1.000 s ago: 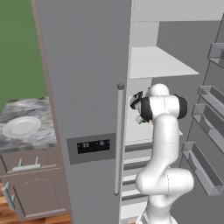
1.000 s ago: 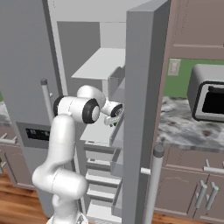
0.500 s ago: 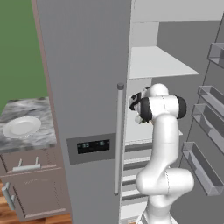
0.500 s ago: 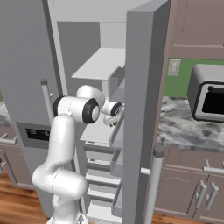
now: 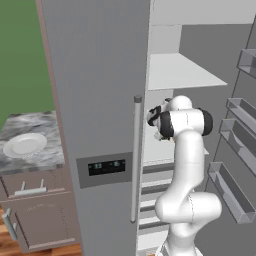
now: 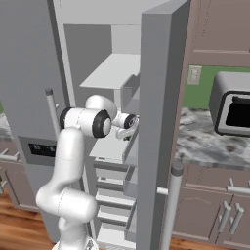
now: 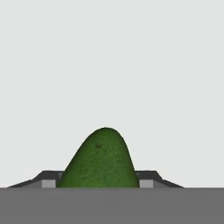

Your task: Pick avocado from the fridge and place it on the plate on the counter.

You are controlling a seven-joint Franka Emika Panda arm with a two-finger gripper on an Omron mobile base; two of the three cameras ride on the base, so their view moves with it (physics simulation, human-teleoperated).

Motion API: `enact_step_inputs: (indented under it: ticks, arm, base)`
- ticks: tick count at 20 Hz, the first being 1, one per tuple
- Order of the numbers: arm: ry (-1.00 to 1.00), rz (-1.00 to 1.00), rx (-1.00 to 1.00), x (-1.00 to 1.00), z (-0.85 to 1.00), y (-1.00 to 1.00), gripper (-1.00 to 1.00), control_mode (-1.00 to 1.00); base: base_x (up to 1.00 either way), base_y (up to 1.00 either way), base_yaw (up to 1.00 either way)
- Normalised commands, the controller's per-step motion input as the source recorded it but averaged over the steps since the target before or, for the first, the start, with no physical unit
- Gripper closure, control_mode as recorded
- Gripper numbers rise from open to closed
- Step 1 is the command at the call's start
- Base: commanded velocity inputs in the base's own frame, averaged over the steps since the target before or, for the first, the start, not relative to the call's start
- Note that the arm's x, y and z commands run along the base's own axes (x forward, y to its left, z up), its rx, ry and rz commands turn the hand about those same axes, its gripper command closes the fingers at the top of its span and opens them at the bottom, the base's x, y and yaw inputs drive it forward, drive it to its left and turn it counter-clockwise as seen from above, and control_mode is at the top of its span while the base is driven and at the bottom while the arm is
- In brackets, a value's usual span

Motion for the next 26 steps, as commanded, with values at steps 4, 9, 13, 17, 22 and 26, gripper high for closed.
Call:
enact_step_inputs:
  ticks: [4, 9, 13, 17, 22, 26]
  arm:
    - [-0.28, 0.0, 0.0, -0.36, -0.03, 0.05, 1.0, -1.0]
    - [-0.41, 0.0, 0.0, -0.42, 0.0, 0.1, 1.0, -1.0]
    - [-0.41, 0.0, 0.0, -0.47, 0.0, 0.12, 1.0, -1.0]
    - [-0.31, 0.0, 0.0, -0.34, 0.11, 0.02, 1.0, -1.0]
    - [-0.11, 0.03, 0.1, -0.18, 0.44, -0.4, 1.0, -1.0]
    - [-0.06, 0.12, 0.13, -0.32, 0.43, -0.7, 1.0, -1.0]
  base:
    - [0.0, 0.0, 0.0]
    - [0.0, 0.0, 0.0]
    - [0.0, 0.0, 0.0]
    - [0.0, 0.0, 0.0]
    - [0.0, 0.0, 0.0]
    - [0.0, 0.0, 0.0]
